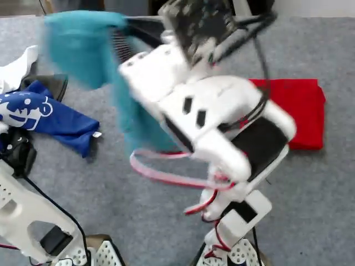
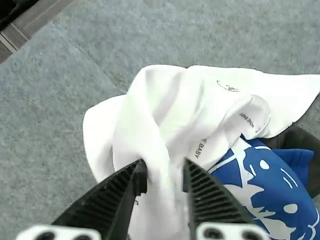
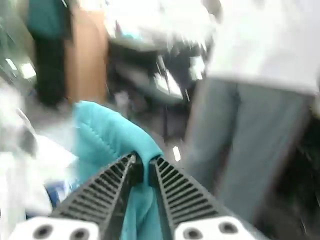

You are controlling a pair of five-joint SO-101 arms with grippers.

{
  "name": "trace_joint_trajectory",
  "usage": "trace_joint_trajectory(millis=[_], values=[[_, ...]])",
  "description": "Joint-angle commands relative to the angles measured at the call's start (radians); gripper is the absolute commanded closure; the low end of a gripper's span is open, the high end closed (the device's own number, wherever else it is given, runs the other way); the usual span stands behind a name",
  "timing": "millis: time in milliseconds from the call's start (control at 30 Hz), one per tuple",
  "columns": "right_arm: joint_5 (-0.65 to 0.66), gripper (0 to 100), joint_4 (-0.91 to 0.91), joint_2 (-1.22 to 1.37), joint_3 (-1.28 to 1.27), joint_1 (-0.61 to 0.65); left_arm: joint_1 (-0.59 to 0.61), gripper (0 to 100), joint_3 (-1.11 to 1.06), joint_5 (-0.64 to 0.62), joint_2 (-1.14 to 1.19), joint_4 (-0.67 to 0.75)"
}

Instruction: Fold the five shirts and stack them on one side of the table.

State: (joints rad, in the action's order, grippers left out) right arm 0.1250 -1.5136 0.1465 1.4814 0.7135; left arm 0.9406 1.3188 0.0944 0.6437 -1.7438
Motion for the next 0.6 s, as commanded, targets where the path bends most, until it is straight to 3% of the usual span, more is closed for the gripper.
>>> trace_joint_trajectory(millis=[0,100,367,467,567], values=[[-0.008,98.5,0.16,0.002,-0.002,0.014,-0.033,73,-0.051,0.005,-0.026,-0.017],[-0.008,98.5,0.1,0.007,-0.012,-0.068,-0.051,73,-0.059,0.005,-0.026,-0.017],[0.0,98.5,-0.241,0.154,-0.265,-0.485,-0.166,73,-0.07,0.003,-0.026,-0.017],[0.009,98.5,-0.249,0.24,-0.446,-0.617,-0.248,73,-0.076,0.002,-0.02,-0.017],[0.107,98.5,-0.245,0.309,-0.581,-0.7,-0.349,73,-0.15,0.005,-0.026,-0.017]])
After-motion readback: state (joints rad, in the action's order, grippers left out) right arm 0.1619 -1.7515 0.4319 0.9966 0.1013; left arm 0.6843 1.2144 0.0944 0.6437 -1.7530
